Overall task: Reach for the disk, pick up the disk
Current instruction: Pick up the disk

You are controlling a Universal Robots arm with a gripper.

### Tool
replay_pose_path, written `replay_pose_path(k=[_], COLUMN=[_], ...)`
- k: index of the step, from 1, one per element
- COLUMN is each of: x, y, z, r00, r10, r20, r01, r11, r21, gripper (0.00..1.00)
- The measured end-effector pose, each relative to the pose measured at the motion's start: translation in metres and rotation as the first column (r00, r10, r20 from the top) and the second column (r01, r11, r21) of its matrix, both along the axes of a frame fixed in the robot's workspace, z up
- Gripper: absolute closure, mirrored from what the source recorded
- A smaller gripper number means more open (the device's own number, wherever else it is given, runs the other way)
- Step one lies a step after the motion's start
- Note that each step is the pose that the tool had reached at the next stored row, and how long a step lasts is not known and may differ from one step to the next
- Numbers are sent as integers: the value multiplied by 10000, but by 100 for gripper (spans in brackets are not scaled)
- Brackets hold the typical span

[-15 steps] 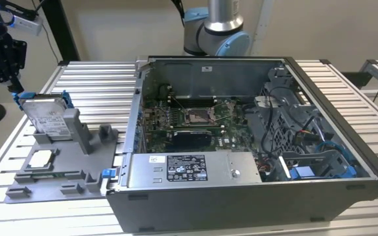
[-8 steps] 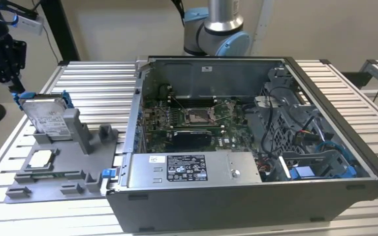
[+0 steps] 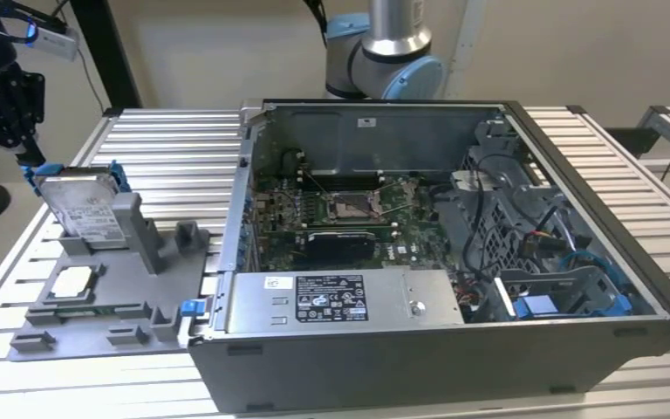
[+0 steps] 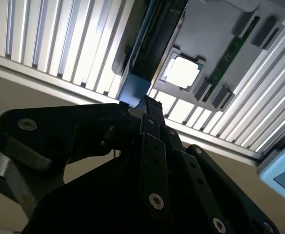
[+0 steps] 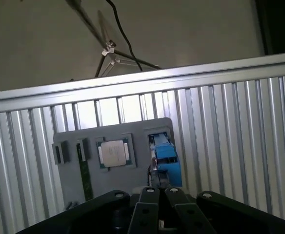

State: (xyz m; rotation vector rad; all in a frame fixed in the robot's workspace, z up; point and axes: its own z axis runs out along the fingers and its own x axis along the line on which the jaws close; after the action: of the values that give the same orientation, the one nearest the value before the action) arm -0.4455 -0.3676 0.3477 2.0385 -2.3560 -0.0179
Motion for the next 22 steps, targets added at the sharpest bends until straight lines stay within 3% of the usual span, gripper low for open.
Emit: replay_pose_path(k=[7, 12, 13, 22], x=[119, 120, 120, 120], y=[1, 1, 1, 0], z=[-5, -5, -5, -6], r00=[10000, 10000, 10000, 9999], r10=[41, 71, 77, 130], r20=[2, 0, 0, 1], r01=[-41, -71, -77, -130], r11=[10000, 10000, 10000, 9999], r21=[1, 0, -1, -1], gripper=[100, 100, 0, 0])
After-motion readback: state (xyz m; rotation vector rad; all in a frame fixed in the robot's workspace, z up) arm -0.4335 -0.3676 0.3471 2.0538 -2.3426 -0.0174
